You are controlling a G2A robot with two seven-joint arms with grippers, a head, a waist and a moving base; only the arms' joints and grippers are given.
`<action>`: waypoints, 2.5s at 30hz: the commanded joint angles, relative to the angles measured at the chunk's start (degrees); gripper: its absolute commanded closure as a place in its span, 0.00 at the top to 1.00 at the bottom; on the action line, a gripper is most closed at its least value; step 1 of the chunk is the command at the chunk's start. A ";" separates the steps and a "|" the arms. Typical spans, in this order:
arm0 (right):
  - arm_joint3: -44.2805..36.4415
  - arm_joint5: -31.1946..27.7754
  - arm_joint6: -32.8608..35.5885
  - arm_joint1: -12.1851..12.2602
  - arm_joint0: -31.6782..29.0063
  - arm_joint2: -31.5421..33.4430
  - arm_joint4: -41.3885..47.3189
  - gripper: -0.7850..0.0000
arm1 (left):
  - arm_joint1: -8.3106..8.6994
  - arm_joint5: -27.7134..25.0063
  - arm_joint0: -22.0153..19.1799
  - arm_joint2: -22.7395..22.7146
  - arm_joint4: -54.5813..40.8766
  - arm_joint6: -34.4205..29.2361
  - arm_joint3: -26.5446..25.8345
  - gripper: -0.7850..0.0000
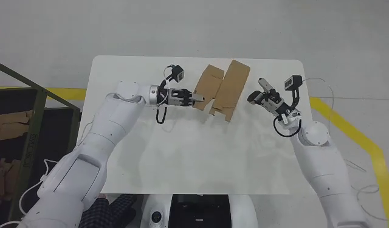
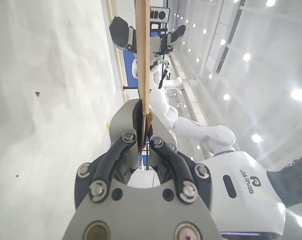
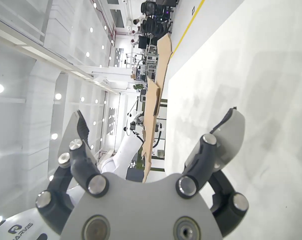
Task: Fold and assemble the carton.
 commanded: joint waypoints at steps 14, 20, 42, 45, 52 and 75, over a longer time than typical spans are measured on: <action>8.65 -1.47 17.31 0.13 4.69 0.04 6.99 0.42 | 0.38 2.34 0.45 2.66 1.60 -3.94 -5.02 0.00; 9.91 -1.59 17.49 0.03 5.39 -0.29 7.07 0.32 | 0.29 2.41 0.47 3.32 0.49 -4.00 -5.72 0.00; 10.77 -1.40 18.60 0.22 5.98 -0.62 5.75 0.00 | 0.50 1.80 -0.26 4.77 0.24 -3.39 -5.38 0.01; 10.70 -1.07 17.99 0.25 5.70 -0.19 6.74 0.00 | 0.51 1.15 -0.15 4.47 -0.49 -2.74 -4.75 1.00; 8.61 0.87 14.78 0.55 4.17 1.15 7.08 0.00 | 0.59 -0.75 0.01 1.79 -5.02 -0.62 -2.29 1.00; -13.50 3.19 -19.89 0.42 -11.07 4.68 -1.88 0.00 | -0.46 3.31 2.18 -0.82 -10.55 7.69 -2.91 1.00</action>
